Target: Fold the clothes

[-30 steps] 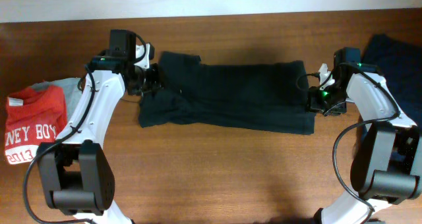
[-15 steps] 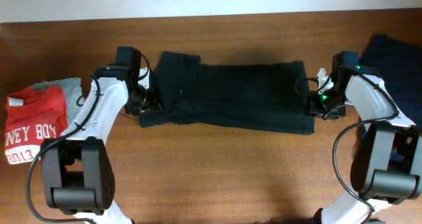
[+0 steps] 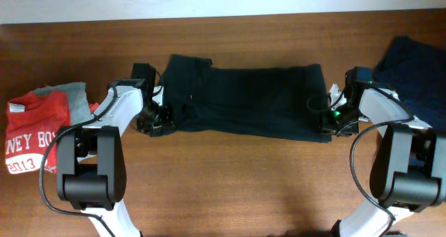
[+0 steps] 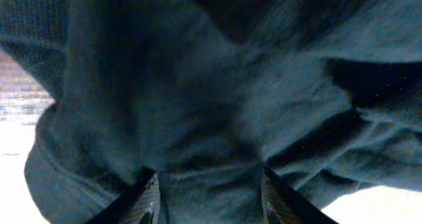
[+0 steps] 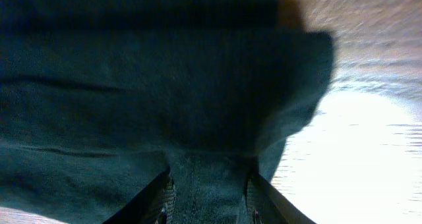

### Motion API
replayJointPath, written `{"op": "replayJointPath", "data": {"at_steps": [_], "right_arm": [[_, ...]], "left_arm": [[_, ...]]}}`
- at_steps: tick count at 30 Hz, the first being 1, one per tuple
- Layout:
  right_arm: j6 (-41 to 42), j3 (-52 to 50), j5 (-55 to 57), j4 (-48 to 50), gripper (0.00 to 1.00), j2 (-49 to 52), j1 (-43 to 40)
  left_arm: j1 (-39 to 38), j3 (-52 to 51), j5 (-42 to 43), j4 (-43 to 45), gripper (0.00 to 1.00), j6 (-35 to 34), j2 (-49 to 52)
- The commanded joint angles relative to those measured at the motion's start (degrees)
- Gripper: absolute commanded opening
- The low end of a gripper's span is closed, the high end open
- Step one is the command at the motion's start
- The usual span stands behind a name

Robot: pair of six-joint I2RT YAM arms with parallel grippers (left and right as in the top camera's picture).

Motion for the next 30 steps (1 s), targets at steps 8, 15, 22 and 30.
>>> {"op": "replayJointPath", "data": {"at_steps": [8, 15, 22, 30], "right_arm": [[3.78, -0.59, 8.87, -9.05, 0.38, 3.82, 0.39], [9.22, -0.59, 16.41, -11.85, 0.38, 3.82, 0.35], [9.81, 1.20, 11.28, -11.87, 0.36, 2.56, 0.42], [9.51, 10.05, 10.43, -14.43, 0.39, -11.34, 0.42]], "left_arm": [[0.09, -1.05, -3.69, -14.69, 0.50, 0.92, 3.85], [0.33, -1.07, -9.29, -21.59, 0.50, 0.90, 3.85], [0.31, -0.28, -9.16, -23.17, 0.50, 0.92, 1.86], [0.26, 2.73, -9.25, -12.41, 0.69, 1.22, -17.35]]}}
